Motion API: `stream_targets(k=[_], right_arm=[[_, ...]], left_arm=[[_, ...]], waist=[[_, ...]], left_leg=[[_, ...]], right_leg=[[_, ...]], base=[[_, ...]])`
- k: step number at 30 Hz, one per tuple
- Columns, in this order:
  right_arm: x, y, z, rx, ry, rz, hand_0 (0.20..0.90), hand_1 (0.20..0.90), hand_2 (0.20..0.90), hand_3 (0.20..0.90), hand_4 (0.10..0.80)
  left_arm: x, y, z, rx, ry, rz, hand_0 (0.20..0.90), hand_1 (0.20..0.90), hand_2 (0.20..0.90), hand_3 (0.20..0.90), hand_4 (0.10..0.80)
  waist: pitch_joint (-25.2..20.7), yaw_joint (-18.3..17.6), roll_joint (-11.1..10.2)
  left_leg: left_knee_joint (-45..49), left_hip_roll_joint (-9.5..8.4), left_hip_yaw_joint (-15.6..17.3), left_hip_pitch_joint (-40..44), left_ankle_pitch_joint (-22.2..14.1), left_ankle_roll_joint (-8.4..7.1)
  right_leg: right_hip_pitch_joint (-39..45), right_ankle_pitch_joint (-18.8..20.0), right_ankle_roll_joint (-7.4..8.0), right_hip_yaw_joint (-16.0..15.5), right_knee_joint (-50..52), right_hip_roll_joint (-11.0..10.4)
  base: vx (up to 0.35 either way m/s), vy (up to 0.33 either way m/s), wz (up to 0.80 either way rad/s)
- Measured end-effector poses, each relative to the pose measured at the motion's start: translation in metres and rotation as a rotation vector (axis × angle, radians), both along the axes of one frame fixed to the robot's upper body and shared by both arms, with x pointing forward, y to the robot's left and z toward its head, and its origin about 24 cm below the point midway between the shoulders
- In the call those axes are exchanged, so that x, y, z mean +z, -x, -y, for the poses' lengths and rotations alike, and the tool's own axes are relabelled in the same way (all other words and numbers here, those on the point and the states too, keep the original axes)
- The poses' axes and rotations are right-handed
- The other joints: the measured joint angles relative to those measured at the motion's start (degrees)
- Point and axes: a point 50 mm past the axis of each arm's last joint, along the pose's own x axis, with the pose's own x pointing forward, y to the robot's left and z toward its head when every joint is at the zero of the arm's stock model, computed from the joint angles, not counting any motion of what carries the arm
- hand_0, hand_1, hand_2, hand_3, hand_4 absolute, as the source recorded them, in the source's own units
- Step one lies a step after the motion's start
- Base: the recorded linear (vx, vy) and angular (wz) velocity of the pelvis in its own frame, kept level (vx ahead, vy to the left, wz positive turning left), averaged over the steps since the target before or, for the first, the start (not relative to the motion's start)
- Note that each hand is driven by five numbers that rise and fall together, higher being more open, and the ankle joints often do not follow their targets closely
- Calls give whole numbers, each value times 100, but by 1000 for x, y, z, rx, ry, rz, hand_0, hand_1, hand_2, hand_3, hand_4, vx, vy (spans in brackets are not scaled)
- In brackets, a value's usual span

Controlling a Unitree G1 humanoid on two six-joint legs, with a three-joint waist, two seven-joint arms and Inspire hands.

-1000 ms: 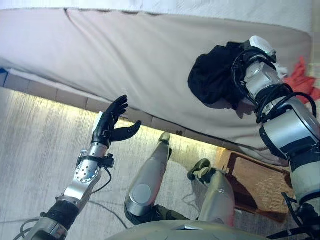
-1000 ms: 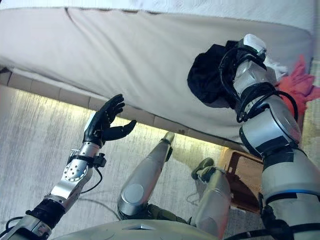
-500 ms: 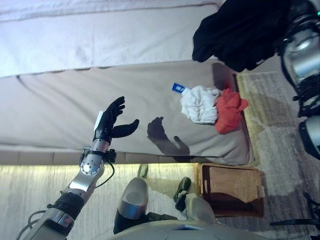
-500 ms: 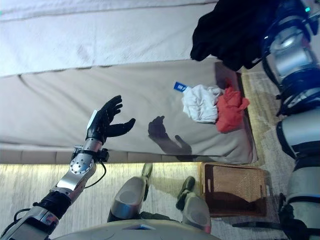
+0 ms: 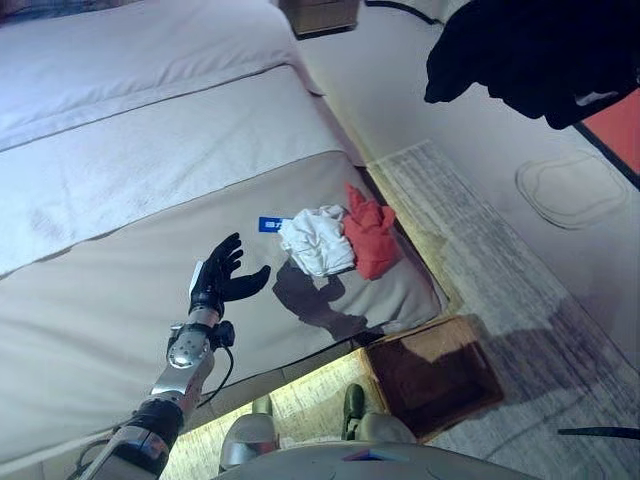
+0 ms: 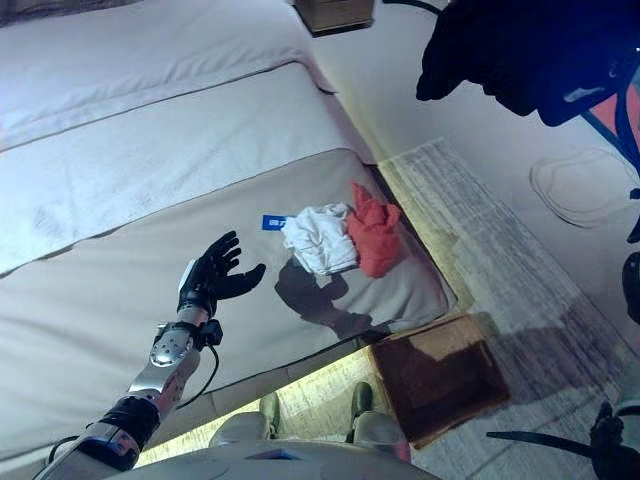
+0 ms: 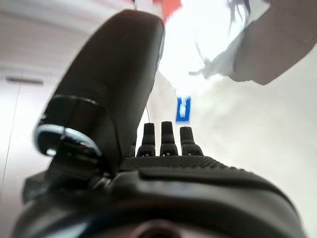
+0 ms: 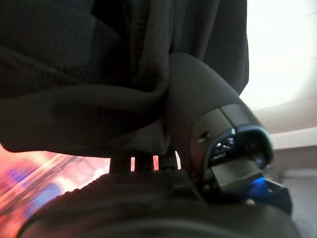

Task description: Pick up the clothes from the bed and place them into the basket

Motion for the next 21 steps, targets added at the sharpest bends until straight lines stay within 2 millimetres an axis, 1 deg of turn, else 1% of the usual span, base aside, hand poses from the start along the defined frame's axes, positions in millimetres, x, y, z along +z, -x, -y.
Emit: stream_targets(k=[2,4,5,8,10,11,14,17,19,21], right_arm=[[-29,1,7,15,-27,-65,300,300,300,200,100],[-61,6,15,26,-79,-142,300,300,300,200,100],[-79,9,20,29,-102,-184,300,300,300,200,100],[-142,22,30,25,-164,-360,300,300,300,200,100],[-180,29,31,22,-209,-472,300,300,300,200,100],[-203,35,30,20,-249,-517,300,300,300,200,100],[-252,49,24,24,-325,-653,300,300,300,200,100],[-288,66,22,7,-384,-754,300,300,300,200,100],[-298,70,21,-6,-384,-790,300,300,300,200,100],[-305,72,21,-18,-386,-810,300,300,300,200,100]], left_arm=[[0,-1,0,-8,1,0,900,900,900,900,800],[1,-3,3,-15,6,2,900,900,900,900,800],[1,-3,4,-19,12,-3,900,900,900,900,800],[0,-4,8,-19,26,-4,900,900,900,900,800],[-1,-4,9,-18,30,-7,900,900,900,900,800],[-2,-4,9,-20,30,-16,900,900,900,900,800],[-4,-3,11,-34,25,-31,900,900,900,900,800],[-7,-3,17,-61,35,-46,900,900,900,900,800],[-8,-1,19,-71,41,-53,900,900,900,900,800],[-10,1,19,-76,43,-62,900,900,900,900,800]], waist=[[-116,-163,8],[-126,-343,16],[-140,-399,35],[-194,-570,128],[-226,-763,178],[-232,-821,188],[-258,-992,243],[-329,-1058,368],[-379,-1059,461],[-446,-1045,574]], left_leg=[[-146,57,139,63,0,0],[-176,74,212,102,0,0],[-222,83,252,154,0,-1],[-357,107,461,269,2,-4],[-394,139,504,259,2,-4],[-396,155,546,281,1,-5],[-398,195,631,303,1,-5],[-402,257,634,277,-9,-16],[-416,277,641,233,-14,-19],[-427,292,654,158,-18,-22]], right_leg=[[-99,0,0,163,1,82],[-113,0,0,234,1,111],[-107,0,0,279,1,132],[-159,-1,0,506,1,197],[-229,-1,1,580,1,214],[-228,-1,1,639,1,235],[-241,-2,3,701,0,253],[-275,-2,6,701,-1,320],[-331,-2,8,705,-2,334],[-410,-4,56,715,-4,342]], base=[[7,-37,-40],[40,-52,-24],[34,-52,-27],[14,-47,-36],[12,-62,-26],[15,-62,-25],[15,-62,-15],[1,-36,0],[-7,-13,-2],[-10,-15,-2]])
